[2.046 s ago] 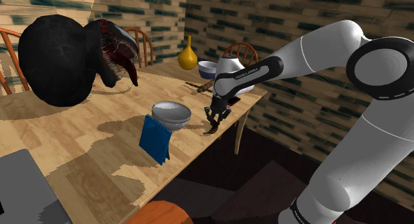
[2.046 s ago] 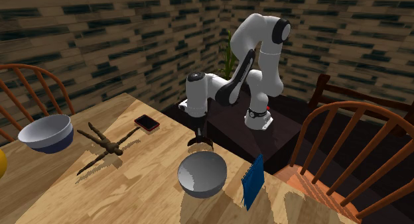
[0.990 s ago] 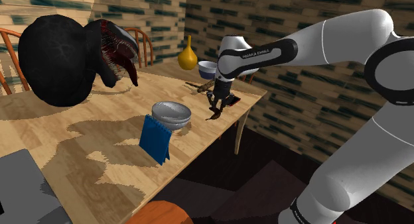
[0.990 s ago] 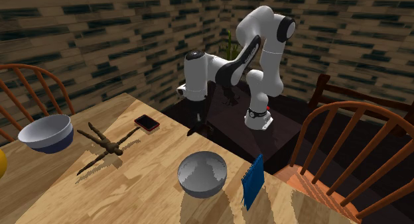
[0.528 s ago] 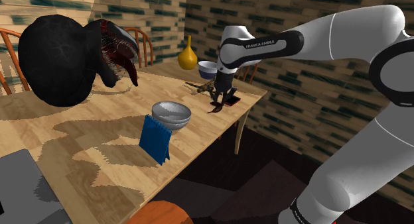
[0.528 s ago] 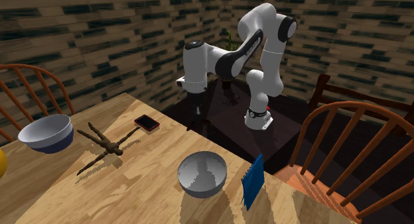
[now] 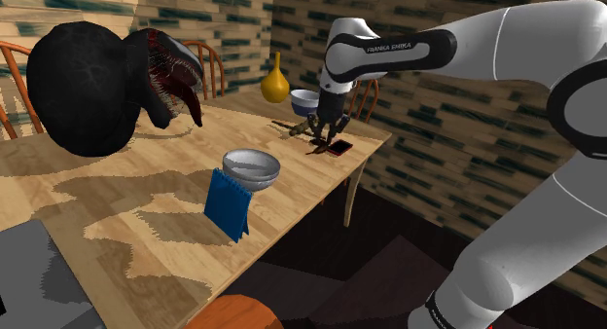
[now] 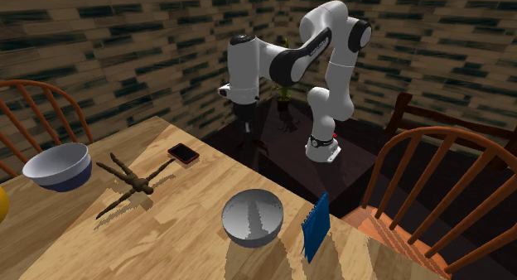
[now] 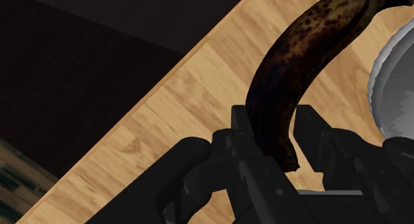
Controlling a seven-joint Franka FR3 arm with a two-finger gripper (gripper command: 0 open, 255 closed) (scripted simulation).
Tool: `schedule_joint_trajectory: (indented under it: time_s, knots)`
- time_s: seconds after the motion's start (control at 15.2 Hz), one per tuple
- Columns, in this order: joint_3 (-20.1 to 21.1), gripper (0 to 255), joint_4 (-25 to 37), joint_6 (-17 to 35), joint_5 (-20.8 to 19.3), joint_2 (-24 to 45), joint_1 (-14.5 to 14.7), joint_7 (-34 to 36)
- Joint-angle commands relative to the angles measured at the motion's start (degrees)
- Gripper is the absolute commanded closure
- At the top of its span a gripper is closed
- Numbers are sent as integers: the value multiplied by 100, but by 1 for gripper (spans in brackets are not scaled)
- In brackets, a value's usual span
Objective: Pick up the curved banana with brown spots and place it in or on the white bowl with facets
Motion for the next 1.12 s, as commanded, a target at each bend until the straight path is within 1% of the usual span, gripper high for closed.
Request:
schedule_joint_trajectory:
  time_s: [0.0, 0.33, 0.59, 0.86, 1.06]
  knots:
    - [-3, 255, 77, -91, 1, -12, -2, -3]
    - [342, 255, 936, -249, -113, 699, 260, 644]
    - [568, 255, 1775, -450, -285, 1360, 511, 1152]
    - [738, 255, 2795, -748, -518, 2120, 826, 1632]
    - [820, 255, 3732, -1061, -724, 2777, 1122, 1956]
